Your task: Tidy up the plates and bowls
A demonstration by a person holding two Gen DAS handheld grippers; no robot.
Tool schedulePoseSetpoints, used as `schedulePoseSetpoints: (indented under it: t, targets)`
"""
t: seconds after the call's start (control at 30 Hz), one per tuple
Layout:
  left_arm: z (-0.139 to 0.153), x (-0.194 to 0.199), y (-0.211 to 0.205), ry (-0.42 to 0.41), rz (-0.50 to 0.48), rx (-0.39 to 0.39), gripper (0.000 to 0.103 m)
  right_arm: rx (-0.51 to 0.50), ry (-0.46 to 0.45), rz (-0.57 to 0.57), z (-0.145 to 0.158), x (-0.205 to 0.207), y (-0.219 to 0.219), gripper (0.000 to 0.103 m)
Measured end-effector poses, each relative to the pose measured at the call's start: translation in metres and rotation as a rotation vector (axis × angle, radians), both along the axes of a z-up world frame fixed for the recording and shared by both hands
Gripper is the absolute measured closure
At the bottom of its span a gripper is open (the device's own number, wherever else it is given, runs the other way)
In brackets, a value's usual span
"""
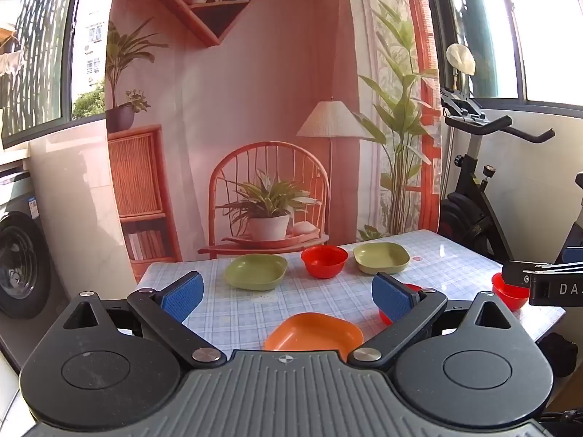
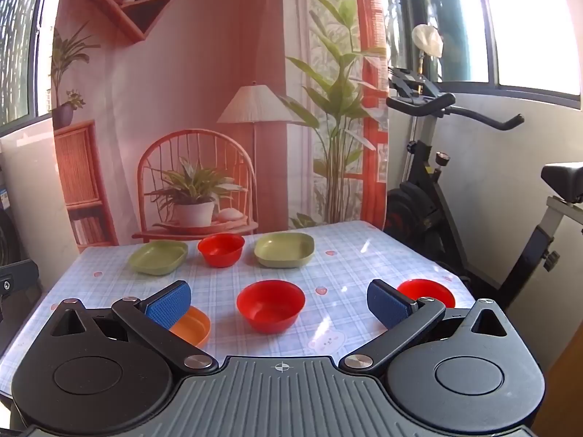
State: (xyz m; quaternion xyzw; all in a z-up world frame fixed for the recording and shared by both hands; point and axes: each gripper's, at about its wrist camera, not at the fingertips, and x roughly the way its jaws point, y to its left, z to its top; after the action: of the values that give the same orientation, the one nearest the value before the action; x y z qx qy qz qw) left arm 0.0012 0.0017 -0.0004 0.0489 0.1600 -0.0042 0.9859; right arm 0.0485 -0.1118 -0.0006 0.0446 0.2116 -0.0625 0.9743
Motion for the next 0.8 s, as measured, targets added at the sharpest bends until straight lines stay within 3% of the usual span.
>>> schedulePoseSetpoints:
  t: [0.33,0.5,0.67,0.8]
  targets:
    - [0.004,0.01,0.004,0.04,0.004,-0.025,0.003,0.035,0.012,0.033,0.001,0.005,-0.003,0.0]
    - [0.022,0.031,0.008,0.029,-0.02,-0.029,0.003,0.032,0.021,0.184,0.016,0.033,-0.021,0.0]
    - [0.037,0.058,0.005,-0.063,0.033,0.039,0.003,0.043,-0.082,0.162,0.04,0.07,-0.03,0.0]
    - [0.046,0.086,0.005,-0.069,-0.002,0.038,0.003,0.156,-0.134,0.181,0.046,0.105,-0.045,0.0]
